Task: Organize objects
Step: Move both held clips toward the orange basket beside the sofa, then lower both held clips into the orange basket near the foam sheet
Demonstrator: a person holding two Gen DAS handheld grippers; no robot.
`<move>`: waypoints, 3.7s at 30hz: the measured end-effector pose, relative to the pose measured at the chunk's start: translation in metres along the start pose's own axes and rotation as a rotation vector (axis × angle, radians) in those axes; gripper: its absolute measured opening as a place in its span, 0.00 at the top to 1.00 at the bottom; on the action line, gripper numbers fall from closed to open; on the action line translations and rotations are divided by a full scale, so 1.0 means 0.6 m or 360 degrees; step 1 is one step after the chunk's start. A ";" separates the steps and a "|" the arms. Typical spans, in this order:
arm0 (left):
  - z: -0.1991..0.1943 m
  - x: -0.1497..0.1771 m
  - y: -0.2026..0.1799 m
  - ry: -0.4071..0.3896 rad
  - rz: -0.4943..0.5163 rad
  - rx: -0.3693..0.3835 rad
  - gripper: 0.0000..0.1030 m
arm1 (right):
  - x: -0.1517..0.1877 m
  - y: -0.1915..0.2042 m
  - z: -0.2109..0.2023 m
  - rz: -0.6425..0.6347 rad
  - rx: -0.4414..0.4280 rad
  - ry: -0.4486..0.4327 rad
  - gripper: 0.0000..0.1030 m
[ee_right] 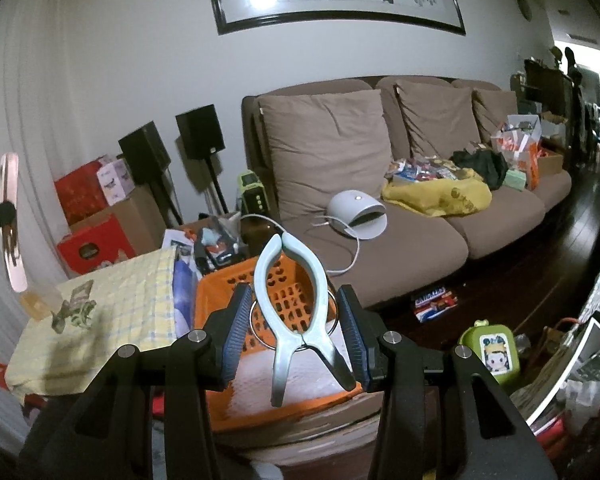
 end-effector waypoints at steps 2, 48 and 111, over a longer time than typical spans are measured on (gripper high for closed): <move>0.008 0.006 -0.012 0.0015 0.0002 0.0011 0.67 | 0.004 0.001 0.005 -0.0005 0.0009 -0.0010 0.57; 0.250 0.179 -0.123 0.0033 -0.0277 0.0189 0.67 | 0.081 -0.038 0.149 -0.0043 0.0061 0.0065 0.57; 0.349 0.253 -0.164 0.0692 -0.0221 0.0178 0.67 | 0.137 -0.036 0.238 0.0007 0.0086 0.0496 0.57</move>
Point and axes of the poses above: each gripper's, at about its wrist camera, not at the fingertips, and z roughly the way its jaws point, y to its left, x to its underside, the point moved 1 cm from there along z, roughly the way its jaws point, and after that the axes turned 13 degrees about -x, right-handed, at the moved point
